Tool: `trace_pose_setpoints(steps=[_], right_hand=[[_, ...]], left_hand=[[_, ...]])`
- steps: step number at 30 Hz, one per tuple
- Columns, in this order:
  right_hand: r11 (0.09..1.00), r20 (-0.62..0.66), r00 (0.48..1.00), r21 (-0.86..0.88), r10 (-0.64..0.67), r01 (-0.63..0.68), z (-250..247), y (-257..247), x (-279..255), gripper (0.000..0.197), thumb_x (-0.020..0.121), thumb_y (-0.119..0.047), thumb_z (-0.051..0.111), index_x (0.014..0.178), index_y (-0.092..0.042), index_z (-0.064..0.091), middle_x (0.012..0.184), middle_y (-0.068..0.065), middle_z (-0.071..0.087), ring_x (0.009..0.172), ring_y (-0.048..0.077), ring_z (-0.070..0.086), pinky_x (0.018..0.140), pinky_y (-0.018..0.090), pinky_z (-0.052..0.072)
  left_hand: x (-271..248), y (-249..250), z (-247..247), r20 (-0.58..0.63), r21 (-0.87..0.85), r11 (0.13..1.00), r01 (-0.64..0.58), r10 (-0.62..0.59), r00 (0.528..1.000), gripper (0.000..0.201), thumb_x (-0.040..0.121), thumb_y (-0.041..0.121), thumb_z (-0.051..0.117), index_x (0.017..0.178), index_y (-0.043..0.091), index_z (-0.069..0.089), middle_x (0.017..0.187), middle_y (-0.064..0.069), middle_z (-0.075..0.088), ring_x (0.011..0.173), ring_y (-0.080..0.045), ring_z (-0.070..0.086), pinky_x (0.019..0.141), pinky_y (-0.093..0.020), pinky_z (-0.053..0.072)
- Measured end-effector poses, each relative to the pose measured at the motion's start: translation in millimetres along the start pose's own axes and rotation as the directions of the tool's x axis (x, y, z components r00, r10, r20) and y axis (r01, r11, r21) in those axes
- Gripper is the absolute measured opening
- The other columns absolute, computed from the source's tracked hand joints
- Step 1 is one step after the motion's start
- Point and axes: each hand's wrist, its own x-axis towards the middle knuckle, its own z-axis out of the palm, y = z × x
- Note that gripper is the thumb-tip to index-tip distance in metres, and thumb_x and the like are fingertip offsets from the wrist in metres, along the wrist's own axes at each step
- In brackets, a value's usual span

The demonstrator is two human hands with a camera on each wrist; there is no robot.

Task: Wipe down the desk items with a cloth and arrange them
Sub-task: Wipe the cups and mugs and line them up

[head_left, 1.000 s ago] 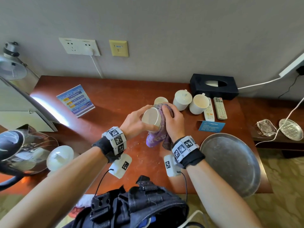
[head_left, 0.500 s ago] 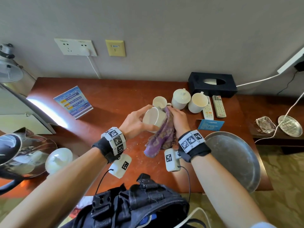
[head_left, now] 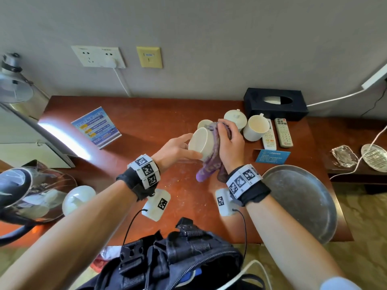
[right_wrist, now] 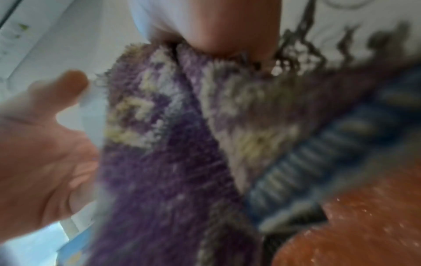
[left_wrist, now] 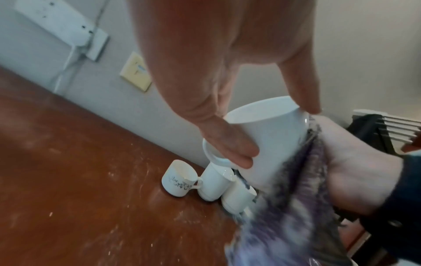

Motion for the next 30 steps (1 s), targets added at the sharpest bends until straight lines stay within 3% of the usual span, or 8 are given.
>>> trace_pose_setpoints(steps=[4, 7, 12, 14, 17, 21, 26, 30], right_hand=[[0.942, 0.069, 0.962, 0.195, 0.264, -0.272, 0.0, 1.8, 7.5, 0.014, 0.100, -0.029, 0.054, 0.098, -0.030, 0.069, 0.105, -0.007, 0.069, 0.105, 0.011, 0.063, 0.097, 0.030, 0.049], [0.902, 0.111, 0.928, 0.218, 0.356, -0.372, 2.1, 1.6, 7.0, 0.016, 0.099, -0.028, 0.055, 0.093, -0.028, 0.070, 0.102, -0.002, 0.071, 0.104, 0.017, 0.065, 0.096, 0.033, 0.051], [0.890, 0.149, 0.914, 0.215, 0.377, -0.403, 7.5, -4.2, 8.2, 0.017, 0.099, -0.023, 0.055, 0.095, -0.018, 0.071, 0.098, 0.000, 0.070, 0.099, 0.017, 0.064, 0.088, 0.028, 0.051], [0.945, 0.129, 0.947, 0.106, 0.295, -0.309, 9.9, -3.4, 5.5, 0.019, 0.100, -0.026, 0.054, 0.105, -0.017, 0.070, 0.104, -0.002, 0.070, 0.105, 0.017, 0.063, 0.097, 0.035, 0.050], [0.993, 0.085, 0.995, -0.104, -0.054, 0.062, 13.9, -7.1, -7.5, 0.025, 0.102, -0.029, 0.048, 0.118, -0.019, 0.065, 0.114, -0.007, 0.068, 0.108, 0.008, 0.060, 0.097, 0.028, 0.049], [0.920, 0.133, 0.917, -0.063, -0.376, 0.386, 17.5, -10.9, -14.9, 0.029, 0.103, -0.021, 0.048, 0.128, -0.014, 0.060, 0.127, -0.004, 0.064, 0.118, 0.007, 0.058, 0.100, 0.022, 0.046], [0.998, 0.154, 0.986, -0.028, 0.061, -0.057, 18.4, 2.7, 2.4, 0.023, 0.102, -0.028, 0.049, 0.115, -0.019, 0.066, 0.114, -0.004, 0.068, 0.109, 0.010, 0.061, 0.100, 0.029, 0.047], [0.852, 0.233, 0.863, 0.181, 0.449, -0.492, 15.4, 3.2, 8.1, 0.018, 0.100, -0.021, 0.055, 0.092, -0.015, 0.070, 0.089, 0.001, 0.070, 0.088, 0.015, 0.064, 0.074, 0.021, 0.052]], left_hand=[[6.2, 12.1, -6.3, -0.060, 0.370, 0.928, -0.028, 0.054, 0.997, 0.040, 0.083, 0.038, 0.078, 0.120, 0.026, 0.067, 0.082, 0.004, 0.066, 0.075, -0.011, 0.064, 0.070, -0.025, 0.051], [10.7, 14.5, -11.4, -0.077, 0.608, 0.794, -0.023, 0.088, 0.993, 0.048, 0.072, 0.067, 0.072, 0.098, 0.027, 0.076, 0.077, 0.004, 0.055, 0.067, -0.012, 0.051, 0.064, -0.030, 0.039], [9.1, 4.3, -3.4, -0.106, 0.405, 0.914, 0.010, 0.036, 0.994, 0.062, 0.058, 0.061, 0.076, 0.105, 0.022, 0.062, 0.106, -0.006, 0.068, 0.096, -0.023, 0.067, 0.084, -0.041, 0.058], [10.0, 2.4, -1.1, -0.149, 0.310, 0.951, 0.007, 0.041, 0.988, 0.064, 0.056, 0.057, 0.077, 0.107, 0.020, 0.063, 0.107, -0.008, 0.070, 0.095, -0.021, 0.070, 0.080, -0.037, 0.062], [13.1, 2.4, -0.6, -0.204, 0.224, 0.974, 0.022, 0.025, 0.979, 0.071, 0.055, 0.051, 0.078, 0.110, 0.009, 0.066, 0.106, -0.015, 0.070, 0.091, -0.023, 0.072, 0.078, -0.041, 0.063], [11.9, -0.4, -0.6, -0.230, 0.128, 0.992, 0.003, 0.026, 0.973, 0.071, 0.052, 0.046, 0.077, 0.108, 0.003, 0.065, 0.106, -0.020, 0.070, 0.093, -0.029, 0.072, 0.078, -0.044, 0.063], [9.4, -9.9, -5.7, -0.288, 0.209, 0.978, -0.006, 0.068, 0.955, 0.086, 0.051, 0.056, 0.079, 0.123, 0.013, 0.061, 0.110, -0.008, 0.070, 0.095, -0.021, 0.071, 0.075, -0.038, 0.063], [5.4, -16.0, -9.1, -0.303, 0.283, 0.959, 0.026, 0.064, 0.951, 0.085, 0.052, 0.062, 0.080, 0.124, 0.021, 0.061, 0.110, 0.000, 0.071, 0.099, -0.019, 0.069, 0.085, -0.048, 0.059]])
